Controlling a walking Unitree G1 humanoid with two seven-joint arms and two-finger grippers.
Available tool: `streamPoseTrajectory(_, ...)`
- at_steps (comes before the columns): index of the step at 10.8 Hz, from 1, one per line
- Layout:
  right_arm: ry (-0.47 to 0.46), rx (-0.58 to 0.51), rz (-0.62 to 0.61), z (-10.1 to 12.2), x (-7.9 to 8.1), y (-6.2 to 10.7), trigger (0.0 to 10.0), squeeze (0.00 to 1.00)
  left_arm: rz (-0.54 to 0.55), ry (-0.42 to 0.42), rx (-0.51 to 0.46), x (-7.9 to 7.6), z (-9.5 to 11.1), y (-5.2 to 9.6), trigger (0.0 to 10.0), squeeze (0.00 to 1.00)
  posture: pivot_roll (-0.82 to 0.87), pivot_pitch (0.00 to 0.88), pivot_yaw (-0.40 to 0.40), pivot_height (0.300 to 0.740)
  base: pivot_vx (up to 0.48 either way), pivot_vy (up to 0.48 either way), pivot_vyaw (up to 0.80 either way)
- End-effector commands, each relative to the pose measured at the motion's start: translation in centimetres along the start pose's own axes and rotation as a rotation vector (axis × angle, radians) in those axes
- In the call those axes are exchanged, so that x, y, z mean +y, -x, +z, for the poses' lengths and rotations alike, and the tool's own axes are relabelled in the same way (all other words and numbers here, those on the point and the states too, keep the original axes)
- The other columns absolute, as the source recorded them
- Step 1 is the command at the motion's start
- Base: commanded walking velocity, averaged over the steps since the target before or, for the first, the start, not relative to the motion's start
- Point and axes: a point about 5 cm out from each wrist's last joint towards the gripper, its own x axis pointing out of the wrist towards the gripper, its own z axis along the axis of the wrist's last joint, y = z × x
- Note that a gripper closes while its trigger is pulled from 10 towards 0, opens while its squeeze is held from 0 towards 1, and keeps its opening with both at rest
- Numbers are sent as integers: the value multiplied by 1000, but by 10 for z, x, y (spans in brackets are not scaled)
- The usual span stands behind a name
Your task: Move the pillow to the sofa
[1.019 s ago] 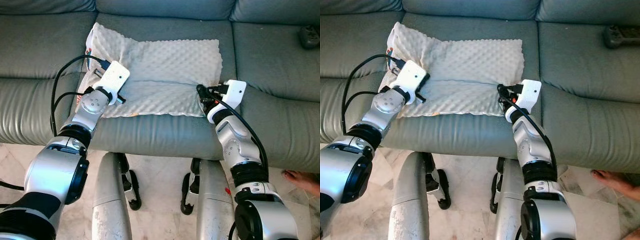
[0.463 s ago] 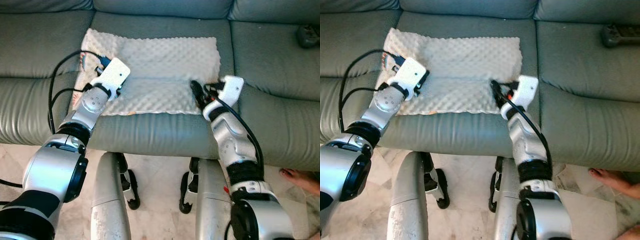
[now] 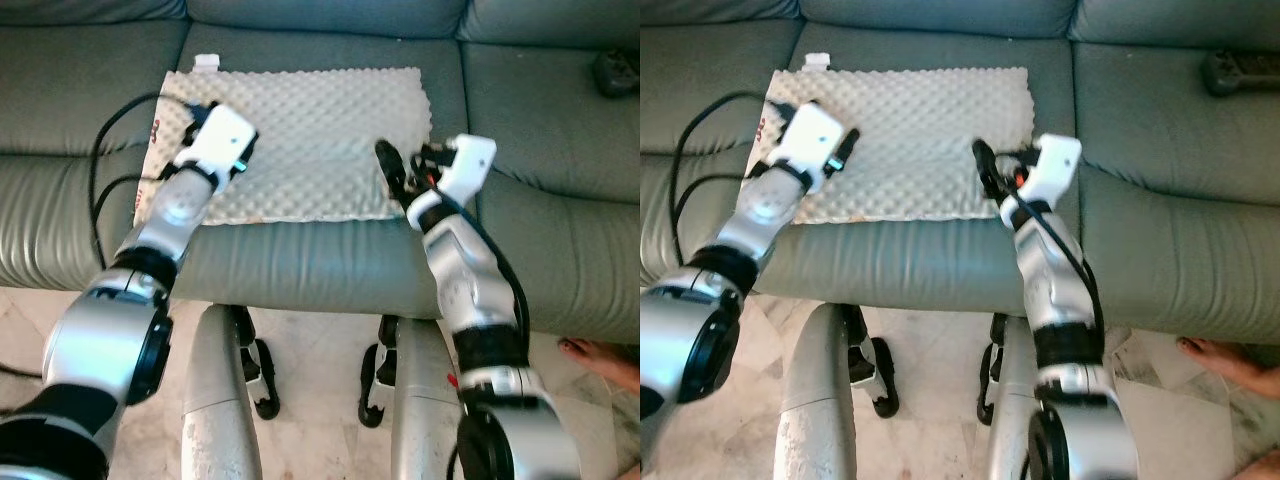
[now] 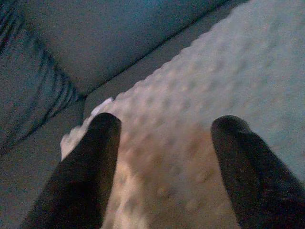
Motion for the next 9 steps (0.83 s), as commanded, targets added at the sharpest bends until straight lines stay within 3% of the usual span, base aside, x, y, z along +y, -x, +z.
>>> streamPoseTrajectory(1,-1,27,-2,-8,2,6,10000,1000,11,29,19,2,-12,8,10000,1000,-112,294,4,586,0,0,0)
streamPoseTrajectory(2,25,63,-54,-22,-7,29,10000,1000,77,166,24,4,-31,24,10000,1000,-104,240,-4,586,0,0,0)
streamPoseTrajectory(3,41,91,-78,-30,-10,43,10000,1000,92,231,28,1,-42,35,10000,1000,-101,215,-11,586,0,0,0)
streamPoseTrajectory(6,68,130,-98,-47,-13,84,10000,1000,87,345,21,-23,-69,78,10000,1000,-88,129,-35,586,0,0,0)
streamPoseTrajectory(7,87,136,-109,-49,-14,93,10000,824,74,383,28,-34,-74,94,10000,1000,-82,99,-42,586,0,0,0)
streamPoseTrajectory(8,77,130,-104,-48,-13,94,10000,0,76,399,46,-38,-77,99,10000,1000,-82,92,-42,591,0,0,0)
streamPoseTrajectory(9,85,136,-92,-48,-12,94,10000,0,60,431,73,-45,-82,105,10000,1000,-91,84,-41,611,0,0,0)
